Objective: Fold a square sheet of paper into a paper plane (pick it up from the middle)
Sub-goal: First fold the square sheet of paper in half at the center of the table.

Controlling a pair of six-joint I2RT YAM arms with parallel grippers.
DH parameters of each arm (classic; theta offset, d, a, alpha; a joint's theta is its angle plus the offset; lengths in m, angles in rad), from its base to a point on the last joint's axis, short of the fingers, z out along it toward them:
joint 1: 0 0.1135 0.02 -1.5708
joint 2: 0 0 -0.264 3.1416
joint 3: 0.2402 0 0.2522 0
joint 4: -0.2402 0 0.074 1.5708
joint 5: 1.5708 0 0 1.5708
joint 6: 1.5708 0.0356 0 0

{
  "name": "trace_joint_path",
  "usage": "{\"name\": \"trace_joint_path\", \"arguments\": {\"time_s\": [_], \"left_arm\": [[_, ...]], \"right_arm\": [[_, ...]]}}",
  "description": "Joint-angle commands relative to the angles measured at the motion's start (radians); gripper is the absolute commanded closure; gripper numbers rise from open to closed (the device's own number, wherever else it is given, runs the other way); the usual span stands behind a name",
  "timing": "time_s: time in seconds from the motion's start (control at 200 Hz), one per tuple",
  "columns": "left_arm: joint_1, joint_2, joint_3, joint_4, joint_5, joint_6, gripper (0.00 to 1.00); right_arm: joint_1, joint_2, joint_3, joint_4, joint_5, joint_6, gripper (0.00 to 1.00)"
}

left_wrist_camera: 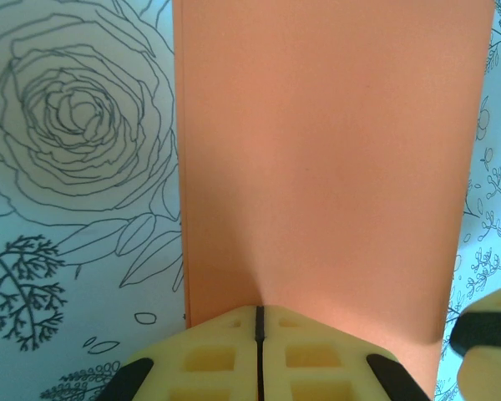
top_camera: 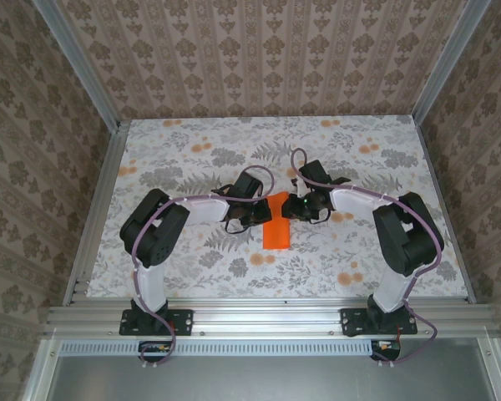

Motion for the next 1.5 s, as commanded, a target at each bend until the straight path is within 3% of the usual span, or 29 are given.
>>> {"name": "trace_joint_path", "arguments": {"time_s": [0.0, 0.23, 0.68, 0.92, 1.06, 1.28, 1.495], "left_arm": [[-0.012, 0.075, -0.016, -0.108, -0.047, 0.027, 0.92], [-0.012, 0.075, -0.013, -0.113, -0.047, 0.029, 0.92], [-0.012, 0.099, -0.016, -0.124, -0.054, 0.027, 0.92], [-0.014, 0.097, -0.019, -0.119, -0.055, 0.026, 0.92], [-0.014, 0.099, -0.021, -0.114, -0.056, 0.024, 0.92], [-0.015, 0.101, -0.023, -0.117, -0.061, 0.021, 0.92], [-0.015, 0.102, -0.022, -0.117, -0.061, 0.021, 0.93]], "right_arm": [[0.008, 0.016, -0.015, 0.051, -0.057, 0.019, 0.77], [0.008, 0.07, -0.019, 0.052, -0.051, 0.027, 0.79], [-0.049, 0.098, -0.084, 0.016, 0.084, 0.002, 0.8], [-0.026, -0.044, -0.084, 0.028, -0.055, -0.004, 0.8], [-0.011, -0.028, -0.097, 0.027, -0.091, 0.001, 0.81], [-0.01, 0.018, -0.145, 0.037, -0.079, 0.019, 0.81], [-0.007, -0.049, -0.159, -0.04, -0.003, -0.006, 0.81]]}}
